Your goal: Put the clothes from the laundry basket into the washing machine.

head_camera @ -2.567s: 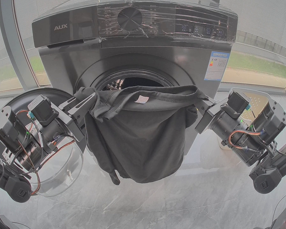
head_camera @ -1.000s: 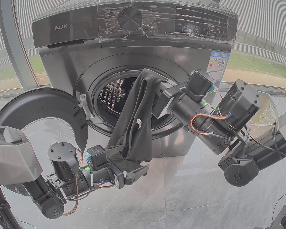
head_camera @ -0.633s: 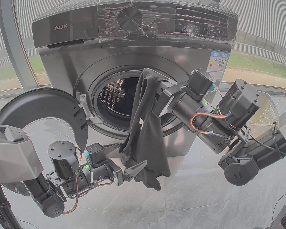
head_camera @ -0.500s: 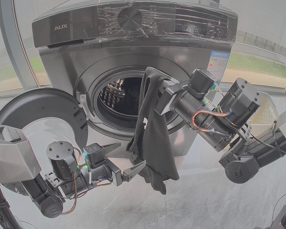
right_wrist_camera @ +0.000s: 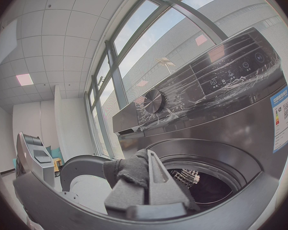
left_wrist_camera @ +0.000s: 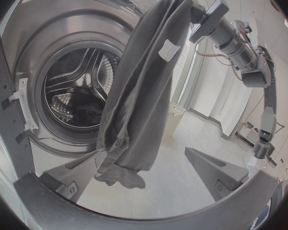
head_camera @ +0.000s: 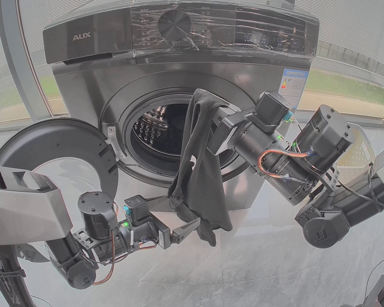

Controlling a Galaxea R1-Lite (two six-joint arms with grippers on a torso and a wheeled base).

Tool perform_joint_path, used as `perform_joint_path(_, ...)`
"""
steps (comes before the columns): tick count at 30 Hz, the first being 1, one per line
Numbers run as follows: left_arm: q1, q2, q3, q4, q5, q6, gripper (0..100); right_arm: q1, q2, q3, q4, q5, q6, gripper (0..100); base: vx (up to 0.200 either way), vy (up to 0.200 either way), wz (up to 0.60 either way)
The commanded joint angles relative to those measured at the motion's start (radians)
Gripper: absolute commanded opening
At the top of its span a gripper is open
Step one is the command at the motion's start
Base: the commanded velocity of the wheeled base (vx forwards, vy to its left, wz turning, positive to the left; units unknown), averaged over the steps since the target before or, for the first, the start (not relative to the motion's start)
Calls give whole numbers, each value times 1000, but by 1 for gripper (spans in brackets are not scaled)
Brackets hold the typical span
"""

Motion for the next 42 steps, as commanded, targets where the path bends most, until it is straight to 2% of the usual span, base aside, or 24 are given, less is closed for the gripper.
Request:
perform_joint_path(1, 47, 119, -99, -2, 1, 9, 100, 6, -9, 5, -9, -1, 1, 0, 0, 0, 0)
perform_joint_path(11, 134, 232, -244, -2, 11, 14, 100, 35, -20, 7, -4, -1, 1, 0, 0, 0, 0)
perform_joint_path(16, 134, 261, -295, -2, 18, 8, 100, 50, -19, 8, -8, -1, 1, 0, 0, 0, 0)
perform_joint_path(17, 133, 281, -333, -1, 43, 3, 100, 58, -19, 10, -9, -2, 1, 0, 0, 0, 0)
perform_joint_path(21, 120, 309, -376, -2, 60, 14, 100, 67, -20, 44, -12, -11, 1, 0, 0, 0, 0)
perform_joint_path(22, 119, 309, -376, -2, 60, 14, 0, 67, -20, 45, -12, -14, 1, 0, 0, 0, 0)
perform_joint_path(28, 113, 294, -384, -2, 60, -1, 0, 37, -31, 88, -6, -22, 1, 0, 0, 0, 0)
perform_joint_path(33, 140, 235, -375, -2, 60, -12, 0, 7, -77, 232, 15, -21, -11, 0, 0, 0, 0)
perform_joint_path(34, 148, 211, -370, -2, 60, -24, 0, 6, -85, 292, 28, -21, -15, 0, 0, 0, 0)
perform_joint_path(37, 149, 169, -359, -2, 60, -43, 0, 0, -92, 381, 46, -21, -17, 0, 0, 0, 0)
perform_joint_path(38, 149, 169, -359, -2, 60, -43, 0, 0, -92, 381, 46, -21, -17, 0, 0, 0, 0)
perform_joint_path(39, 148, 145, -353, -2, 61, -52, 0, -5, -91, 427, 52, -21, -18, 0, 0, 0, 0)
perform_joint_path(42, 148, 106, -329, -2, 61, -57, 0, -26, -85, 489, 57, -21, -26, 0, 0, 0, 0)
